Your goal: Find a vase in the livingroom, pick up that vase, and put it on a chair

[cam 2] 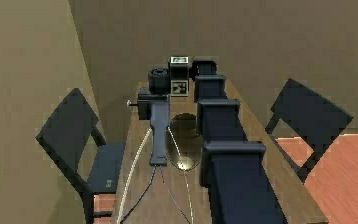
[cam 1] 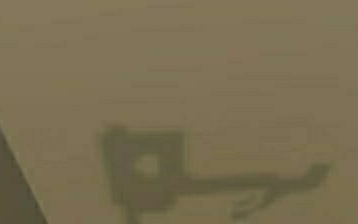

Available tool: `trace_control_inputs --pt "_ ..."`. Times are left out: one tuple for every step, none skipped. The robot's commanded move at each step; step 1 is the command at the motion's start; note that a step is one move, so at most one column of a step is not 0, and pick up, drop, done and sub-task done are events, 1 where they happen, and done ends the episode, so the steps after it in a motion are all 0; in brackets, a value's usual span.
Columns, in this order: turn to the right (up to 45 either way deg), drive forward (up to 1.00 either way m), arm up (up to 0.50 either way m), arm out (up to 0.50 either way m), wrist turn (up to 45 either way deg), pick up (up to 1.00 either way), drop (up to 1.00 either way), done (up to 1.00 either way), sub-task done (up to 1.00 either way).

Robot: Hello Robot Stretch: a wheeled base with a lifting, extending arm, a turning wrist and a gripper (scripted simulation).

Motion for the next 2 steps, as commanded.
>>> trace_control_inputs --pt "0.0 0.0 0.0 0.0 45.0 0.0 0.0 0.0 0.0" --pt "0.0 0.0 0.0 0.0 45.0 0.0 0.0 0.0 0.0"
